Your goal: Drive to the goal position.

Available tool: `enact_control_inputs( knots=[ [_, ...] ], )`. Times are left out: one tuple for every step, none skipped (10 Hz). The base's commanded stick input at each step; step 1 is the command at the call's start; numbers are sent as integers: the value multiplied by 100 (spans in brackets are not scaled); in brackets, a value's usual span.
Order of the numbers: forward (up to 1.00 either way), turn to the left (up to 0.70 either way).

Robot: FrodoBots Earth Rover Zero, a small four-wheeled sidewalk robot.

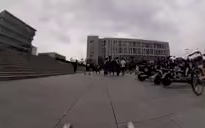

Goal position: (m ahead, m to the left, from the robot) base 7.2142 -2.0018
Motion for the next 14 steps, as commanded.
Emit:
enact_control_inputs(
  knots=[
    [70, -7],
    [70, -14],
    [70, -14],
    [70, -14],
    [70, -14],
    [70, -14],
    [70, -14],
    [70, -14],
    [70, -14],
    [70, -14],
    [70, -14],
    [70, -14],
    [70, -14],
    [70, -14]
  ],
)
